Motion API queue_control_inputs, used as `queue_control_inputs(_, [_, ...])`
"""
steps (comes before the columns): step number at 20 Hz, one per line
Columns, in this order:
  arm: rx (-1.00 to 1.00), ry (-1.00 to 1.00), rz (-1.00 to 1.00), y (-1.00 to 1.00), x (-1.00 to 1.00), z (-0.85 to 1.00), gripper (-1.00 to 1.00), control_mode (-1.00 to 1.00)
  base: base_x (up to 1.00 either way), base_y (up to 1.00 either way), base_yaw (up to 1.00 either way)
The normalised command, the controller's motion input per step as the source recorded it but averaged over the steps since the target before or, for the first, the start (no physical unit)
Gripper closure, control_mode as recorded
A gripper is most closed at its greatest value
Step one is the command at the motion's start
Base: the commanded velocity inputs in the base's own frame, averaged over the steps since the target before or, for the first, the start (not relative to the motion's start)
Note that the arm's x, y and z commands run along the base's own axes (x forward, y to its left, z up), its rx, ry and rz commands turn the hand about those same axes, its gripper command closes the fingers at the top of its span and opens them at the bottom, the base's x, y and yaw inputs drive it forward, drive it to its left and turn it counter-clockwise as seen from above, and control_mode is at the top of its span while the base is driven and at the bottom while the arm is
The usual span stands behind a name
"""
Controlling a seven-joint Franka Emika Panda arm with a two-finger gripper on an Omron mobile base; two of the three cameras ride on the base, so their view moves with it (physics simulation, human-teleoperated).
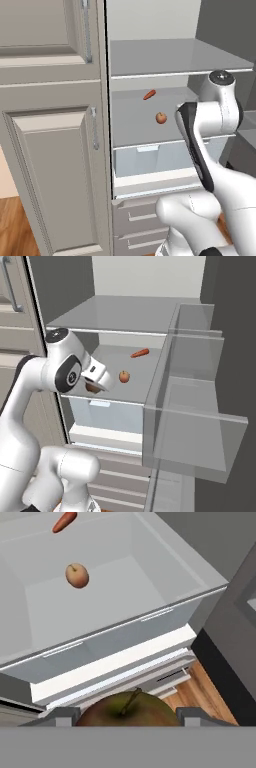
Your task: Pick up the peach and apple from the fridge and place one fruit on each plate on the dining counter.
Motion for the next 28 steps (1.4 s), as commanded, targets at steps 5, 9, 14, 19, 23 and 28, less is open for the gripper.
queue_control_inputs(5, [0.0, 0.0, 0.0, 0.0, -0.12, -0.07, 1.0, 1.0, -0.17, 0.02, 0.0])
queue_control_inputs(9, [0.0, 0.0, 0.0, 0.0, 0.0, 0.0, 1.0, 1.0, -0.35, 0.3, -0.04])
queue_control_inputs(14, [0.0, 0.0, 0.0, 0.0, 0.0, 0.0, 1.0, 1.0, -0.4, 0.23, -0.14])
queue_control_inputs(19, [0.0, 0.0, 0.0, 0.0, 0.0, 0.0, 1.0, 1.0, -0.51, 0.19, -0.19])
queue_control_inputs(23, [0.0, 0.0, 0.0, 0.0, 0.0, 0.0, 1.0, 1.0, -0.67, 0.36, -0.19])
queue_control_inputs(28, [0.0, 0.0, 0.0, 0.0, 0.0, 0.0, 1.0, 1.0, -0.64, 0.34, -0.18])
